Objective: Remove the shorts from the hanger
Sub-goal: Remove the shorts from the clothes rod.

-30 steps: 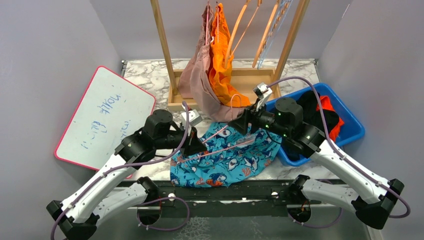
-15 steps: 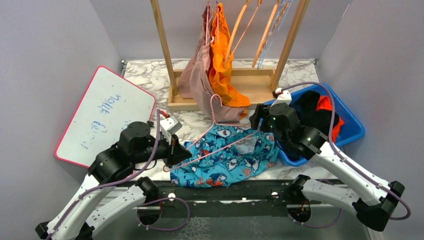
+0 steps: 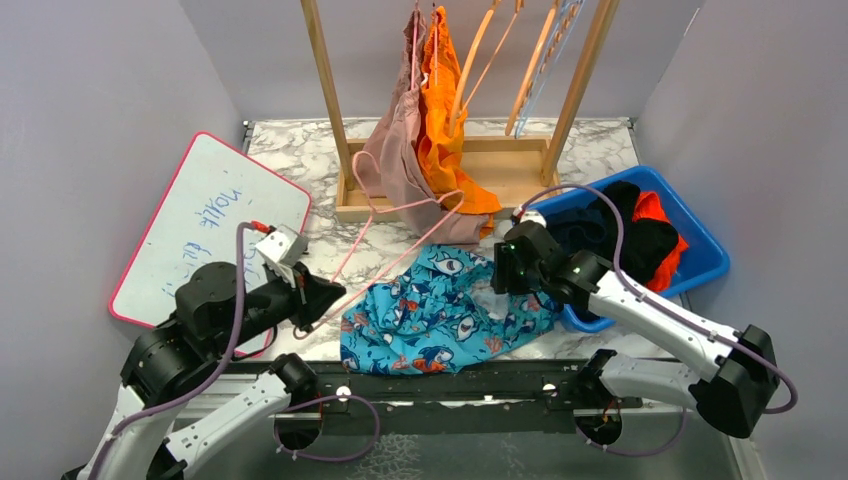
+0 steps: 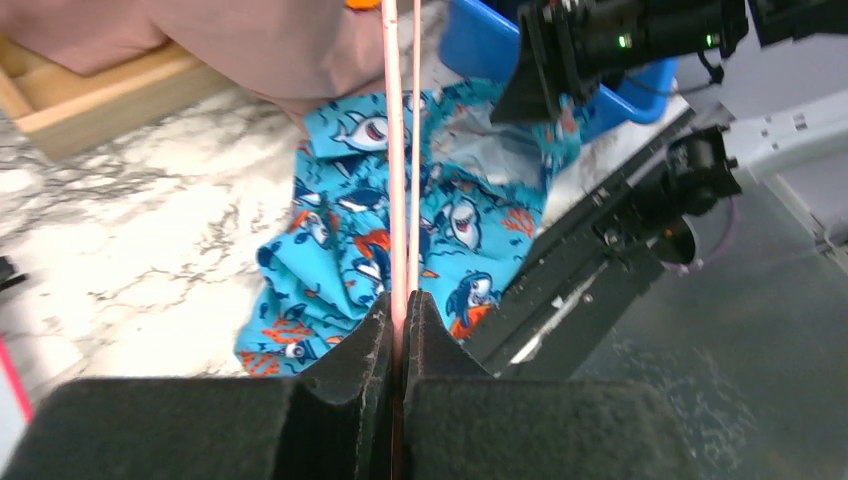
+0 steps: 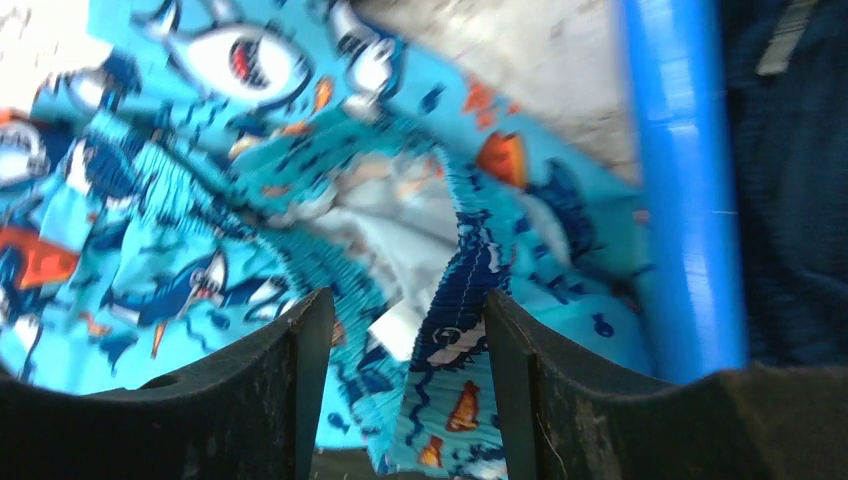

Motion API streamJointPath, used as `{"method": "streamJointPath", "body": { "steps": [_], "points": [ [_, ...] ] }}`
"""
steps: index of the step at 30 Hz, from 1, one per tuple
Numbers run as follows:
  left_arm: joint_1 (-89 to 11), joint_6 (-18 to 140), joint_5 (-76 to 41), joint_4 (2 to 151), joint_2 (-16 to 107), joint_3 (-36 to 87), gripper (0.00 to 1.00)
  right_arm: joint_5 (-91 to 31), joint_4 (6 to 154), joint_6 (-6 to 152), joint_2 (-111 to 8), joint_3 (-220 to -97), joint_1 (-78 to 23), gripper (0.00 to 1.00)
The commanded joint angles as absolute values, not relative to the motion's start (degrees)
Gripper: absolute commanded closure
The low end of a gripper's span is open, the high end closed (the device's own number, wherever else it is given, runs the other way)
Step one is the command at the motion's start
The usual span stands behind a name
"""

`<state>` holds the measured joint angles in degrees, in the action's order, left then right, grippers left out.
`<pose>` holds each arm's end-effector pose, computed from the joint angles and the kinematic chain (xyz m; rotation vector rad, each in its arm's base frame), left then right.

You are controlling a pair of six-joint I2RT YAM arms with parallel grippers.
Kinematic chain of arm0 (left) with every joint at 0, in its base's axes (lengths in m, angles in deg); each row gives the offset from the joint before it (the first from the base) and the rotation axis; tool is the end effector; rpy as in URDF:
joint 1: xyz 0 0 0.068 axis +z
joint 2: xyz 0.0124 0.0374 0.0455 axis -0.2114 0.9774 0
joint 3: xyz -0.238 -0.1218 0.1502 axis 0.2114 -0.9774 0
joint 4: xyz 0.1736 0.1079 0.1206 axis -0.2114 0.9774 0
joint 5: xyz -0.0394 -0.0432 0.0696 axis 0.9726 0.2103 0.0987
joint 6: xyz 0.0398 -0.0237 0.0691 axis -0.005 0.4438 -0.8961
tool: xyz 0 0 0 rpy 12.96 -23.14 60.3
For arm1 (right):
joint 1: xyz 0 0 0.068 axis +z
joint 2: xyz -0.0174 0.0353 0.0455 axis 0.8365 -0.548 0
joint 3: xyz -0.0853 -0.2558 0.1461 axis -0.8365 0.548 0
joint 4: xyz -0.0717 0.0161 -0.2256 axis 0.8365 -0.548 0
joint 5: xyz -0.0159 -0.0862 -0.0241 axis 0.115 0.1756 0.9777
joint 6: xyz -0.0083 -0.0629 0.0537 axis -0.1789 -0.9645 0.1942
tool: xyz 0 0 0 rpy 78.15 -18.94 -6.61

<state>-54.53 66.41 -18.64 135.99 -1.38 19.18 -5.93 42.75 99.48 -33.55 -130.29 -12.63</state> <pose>0.0187 -0.0291 0.3886 0.5242 1.9292 -0.8028 0.1562 0.1230 0.2661 -0.1098 2.4511 0.2453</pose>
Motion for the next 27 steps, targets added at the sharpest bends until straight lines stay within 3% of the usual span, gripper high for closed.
{"method": "streamJointPath", "body": {
  "steps": [1, 6, 8, 14, 19, 22, 27],
  "points": [
    [-54.3, 68.18, -29.64, 138.54, -1.91, 22.14, 1.0, -25.63, 49.66, 95.66, -37.28, -127.88, -12.65, 0.42],
    [-54.3, 68.97, -34.65, 139.32, -1.55, 22.92, 1.0, -45.92, 59.06, 93.03, -42.28, -126.24, -12.58, 0.43],
    [-54.3, 69.84, -37.34, 139.24, -1.6, 22.88, 1.0, -48.69, 62.85, 93.89, -42.11, -125.27, -12.43, 0.43],
    [-54.3, 68.85, -39.71, 139.1, -0.61, 24.68, 1.0, -40.32, 60.46, 93.51, -39.19, -126.44, -12.39, 0.41],
    [-54.3, 64.37, -19.69, 141.66, 2.12, 26.22, 1.0, -35.62, 58.19, 93.43, -38.22, -126.72, -12.39, 0.41],
    [-54.3, 65.68, -15.57, 142.73, 2.06, 24.83, 1.0, -34.94, 58.63, 93.78, -38.19, -126.68, -12.39, 0.41],
    [-54.25, 70.67, -21.66, 143.93, -1.75, 27.54, 1.0, -34.58, 59.65, 94.41, -38.05, -126.7, -12.4, 0.41]
  ]
}}
